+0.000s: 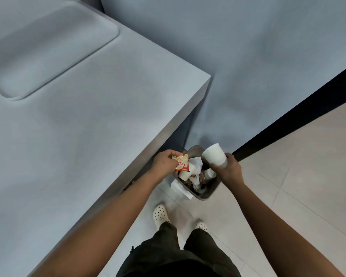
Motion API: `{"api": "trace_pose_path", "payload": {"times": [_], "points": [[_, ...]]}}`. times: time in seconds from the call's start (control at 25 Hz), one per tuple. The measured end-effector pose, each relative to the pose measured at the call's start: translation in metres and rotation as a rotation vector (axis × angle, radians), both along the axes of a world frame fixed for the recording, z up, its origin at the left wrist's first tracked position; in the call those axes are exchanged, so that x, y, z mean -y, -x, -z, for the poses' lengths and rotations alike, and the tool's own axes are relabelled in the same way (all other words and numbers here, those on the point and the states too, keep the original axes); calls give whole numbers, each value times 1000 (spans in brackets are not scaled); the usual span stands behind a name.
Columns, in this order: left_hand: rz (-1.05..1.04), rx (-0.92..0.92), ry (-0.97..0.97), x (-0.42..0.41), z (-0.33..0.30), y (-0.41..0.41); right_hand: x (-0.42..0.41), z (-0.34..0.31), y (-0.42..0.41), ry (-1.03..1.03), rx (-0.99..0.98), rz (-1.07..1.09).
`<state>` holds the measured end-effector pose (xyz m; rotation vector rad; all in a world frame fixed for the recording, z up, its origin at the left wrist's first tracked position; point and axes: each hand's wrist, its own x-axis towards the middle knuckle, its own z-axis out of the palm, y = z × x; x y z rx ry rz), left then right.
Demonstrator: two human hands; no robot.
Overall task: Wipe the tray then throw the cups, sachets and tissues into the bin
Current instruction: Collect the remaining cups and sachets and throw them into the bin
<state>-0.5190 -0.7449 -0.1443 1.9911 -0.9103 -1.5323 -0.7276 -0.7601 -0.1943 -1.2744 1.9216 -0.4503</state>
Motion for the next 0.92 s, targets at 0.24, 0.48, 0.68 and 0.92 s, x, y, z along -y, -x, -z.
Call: {"api": "trace_pose_path", "payload": {"times": [0.24, 0.48, 0.68, 0.92], "points": [[-25, 62, -137, 3, 46, 24, 14, 47, 20, -193, -12, -102], [-47, 180, -249, 4, 111, 70, 33, 100, 26, -323, 1, -283], [49, 55, -352, 3, 126, 86, 42, 121, 26, -298, -205, -404], [-53, 127, -365, -6, 121, 78, 43, 122, 39, -292, -135, -489]]}}
